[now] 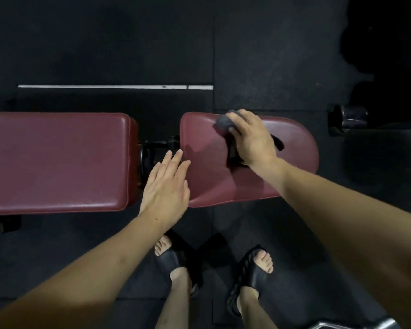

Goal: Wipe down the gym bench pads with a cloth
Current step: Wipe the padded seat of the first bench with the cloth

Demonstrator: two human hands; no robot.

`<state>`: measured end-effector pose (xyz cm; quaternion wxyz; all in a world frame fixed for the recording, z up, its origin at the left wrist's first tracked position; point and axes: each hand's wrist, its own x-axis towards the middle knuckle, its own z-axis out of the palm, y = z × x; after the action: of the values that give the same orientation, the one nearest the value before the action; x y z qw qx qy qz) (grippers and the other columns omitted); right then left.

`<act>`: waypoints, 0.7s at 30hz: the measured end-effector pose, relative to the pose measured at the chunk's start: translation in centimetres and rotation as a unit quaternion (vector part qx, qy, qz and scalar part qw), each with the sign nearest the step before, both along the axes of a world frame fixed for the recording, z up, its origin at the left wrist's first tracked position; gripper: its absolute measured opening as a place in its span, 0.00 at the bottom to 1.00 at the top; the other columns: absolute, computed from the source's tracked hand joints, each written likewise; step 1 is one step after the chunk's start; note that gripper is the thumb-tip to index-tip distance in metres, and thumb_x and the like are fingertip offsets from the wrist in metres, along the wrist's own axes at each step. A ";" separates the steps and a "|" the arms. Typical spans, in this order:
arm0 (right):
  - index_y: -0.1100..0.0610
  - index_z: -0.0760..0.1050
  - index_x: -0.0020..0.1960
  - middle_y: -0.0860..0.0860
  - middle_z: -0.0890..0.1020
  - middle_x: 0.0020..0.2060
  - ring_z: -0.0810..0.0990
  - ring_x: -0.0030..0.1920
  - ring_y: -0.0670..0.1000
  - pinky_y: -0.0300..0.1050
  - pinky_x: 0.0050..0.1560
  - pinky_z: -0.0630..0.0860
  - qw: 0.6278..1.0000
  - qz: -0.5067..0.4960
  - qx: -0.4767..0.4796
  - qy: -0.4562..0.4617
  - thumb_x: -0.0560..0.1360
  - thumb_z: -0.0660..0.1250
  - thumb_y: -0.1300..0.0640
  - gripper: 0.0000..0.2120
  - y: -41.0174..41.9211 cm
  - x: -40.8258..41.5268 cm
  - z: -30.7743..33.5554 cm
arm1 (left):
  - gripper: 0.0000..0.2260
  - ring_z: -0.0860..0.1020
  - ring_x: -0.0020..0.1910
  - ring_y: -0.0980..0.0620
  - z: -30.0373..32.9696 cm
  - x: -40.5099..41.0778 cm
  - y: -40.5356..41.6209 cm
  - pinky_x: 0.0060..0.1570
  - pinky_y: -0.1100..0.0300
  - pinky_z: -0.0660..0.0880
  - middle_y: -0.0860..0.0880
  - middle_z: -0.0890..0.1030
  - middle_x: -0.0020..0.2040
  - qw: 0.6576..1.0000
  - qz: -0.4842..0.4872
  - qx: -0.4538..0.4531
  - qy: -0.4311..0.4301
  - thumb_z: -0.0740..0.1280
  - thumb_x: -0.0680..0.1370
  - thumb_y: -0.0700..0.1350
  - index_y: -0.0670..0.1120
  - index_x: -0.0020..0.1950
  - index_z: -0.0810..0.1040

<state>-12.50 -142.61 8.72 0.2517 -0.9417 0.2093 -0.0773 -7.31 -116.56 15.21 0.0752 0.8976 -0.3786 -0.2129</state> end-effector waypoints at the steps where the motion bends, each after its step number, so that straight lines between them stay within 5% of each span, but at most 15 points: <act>1: 0.58 0.76 0.69 0.56 0.77 0.63 0.75 0.64 0.58 0.55 0.66 0.72 1.000 -0.018 0.005 -0.001 0.84 0.61 0.56 0.15 -1.2 -1.4 0.2 | 0.24 0.48 0.83 0.49 0.0 0.0 -0.5 0.82 0.49 0.50 0.47 0.55 0.84 1.000 -0.005 0.002 -0.002 0.57 0.84 0.46 0.45 0.81 0.63; 8: 0.55 0.71 0.75 0.55 0.71 0.74 0.65 0.77 0.57 0.51 0.79 0.61 0.987 -0.146 -0.024 0.067 0.85 0.60 0.57 0.19 -5.3 -8.0 -0.5 | 0.24 0.48 0.83 0.48 -0.5 -1.3 -2.8 0.81 0.48 0.51 0.47 0.55 0.84 0.999 -0.037 0.003 -0.012 0.57 0.85 0.47 0.45 0.81 0.62; 16: 0.51 0.72 0.75 0.53 0.67 0.78 0.60 0.81 0.54 0.46 0.79 0.57 0.942 -0.330 0.034 0.045 0.85 0.61 0.57 0.19 -2.9 -10.5 0.2 | 0.24 0.50 0.83 0.48 -1.2 -1.2 -2.1 0.81 0.48 0.54 0.46 0.57 0.83 1.000 -0.022 -0.007 0.002 0.58 0.84 0.46 0.44 0.81 0.64; 21: 0.56 0.75 0.73 0.57 0.74 0.73 0.70 0.75 0.60 0.62 0.75 0.67 0.936 -0.351 -0.018 0.008 0.82 0.64 0.61 0.19 4.0 -9.5 -0.6 | 0.24 0.52 0.83 0.48 -1.4 -1.5 0.2 0.81 0.49 0.53 0.46 0.58 0.83 1.000 -0.006 -0.010 0.017 0.60 0.83 0.45 0.44 0.80 0.65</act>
<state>-22.02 -138.63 8.10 0.1896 -0.8136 0.5267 -0.1568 -8.81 -116.34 13.79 0.0895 0.8909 -0.3844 -0.2248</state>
